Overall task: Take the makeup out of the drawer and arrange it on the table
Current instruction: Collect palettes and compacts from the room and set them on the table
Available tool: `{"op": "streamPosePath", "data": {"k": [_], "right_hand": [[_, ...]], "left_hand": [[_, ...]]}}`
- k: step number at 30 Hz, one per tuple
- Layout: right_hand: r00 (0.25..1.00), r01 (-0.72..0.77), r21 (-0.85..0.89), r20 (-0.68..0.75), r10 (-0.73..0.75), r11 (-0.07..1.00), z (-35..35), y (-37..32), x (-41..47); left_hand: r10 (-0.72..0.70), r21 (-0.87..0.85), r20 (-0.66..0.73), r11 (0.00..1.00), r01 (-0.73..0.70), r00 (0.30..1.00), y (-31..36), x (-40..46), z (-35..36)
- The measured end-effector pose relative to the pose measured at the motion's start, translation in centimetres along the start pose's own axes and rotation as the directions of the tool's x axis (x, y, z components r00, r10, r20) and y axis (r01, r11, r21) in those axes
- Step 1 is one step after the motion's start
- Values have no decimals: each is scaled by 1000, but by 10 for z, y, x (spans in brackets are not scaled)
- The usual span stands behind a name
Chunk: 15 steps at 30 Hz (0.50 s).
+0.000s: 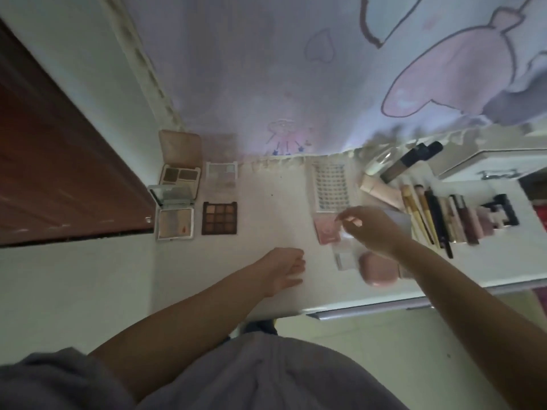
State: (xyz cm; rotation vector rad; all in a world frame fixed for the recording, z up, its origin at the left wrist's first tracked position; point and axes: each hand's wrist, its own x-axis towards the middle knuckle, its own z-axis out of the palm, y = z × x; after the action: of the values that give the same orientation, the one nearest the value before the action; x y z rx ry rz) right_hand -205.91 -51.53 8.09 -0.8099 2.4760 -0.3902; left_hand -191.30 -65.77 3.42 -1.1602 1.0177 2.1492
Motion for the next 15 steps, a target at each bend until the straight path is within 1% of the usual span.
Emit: {"op": "streamPosePath", "data": {"k": [2, 4, 6, 8, 11, 13, 15], "right_hand": [[999, -30, -104, 16, 31, 994, 0, 30, -28], [996, -37, -212, 75, 54, 977, 7, 54, -49], [990, 41, -375, 142, 14, 926, 19, 71, -62], [986, 135, -476, 154, -69, 869, 32, 82, -67], [979, 200, -510, 129, -155, 837, 43, 90, -65], [968, 252, -515, 138, -211, 820, 43, 93, -62], [960, 279, -480, 138, -243, 832, 40, 95, -63]], "left_hand": [[6, 25, -1, 1000, -6, 1000, -8, 13, 28], [24, 68, -25, 997, -22, 999, -15, 23, 50], [30, 115, -41, 993, -25, 999, -20, 31, 68], [15, 145, -46, 989, -8, 999, -25, 36, 81], [-6, 137, -42, 991, 12, 999, -33, 42, 93], [-22, 123, -33, 992, 26, 999, -37, 43, 99], [-32, 110, -26, 993, 35, 999, -41, 42, 102]]}}
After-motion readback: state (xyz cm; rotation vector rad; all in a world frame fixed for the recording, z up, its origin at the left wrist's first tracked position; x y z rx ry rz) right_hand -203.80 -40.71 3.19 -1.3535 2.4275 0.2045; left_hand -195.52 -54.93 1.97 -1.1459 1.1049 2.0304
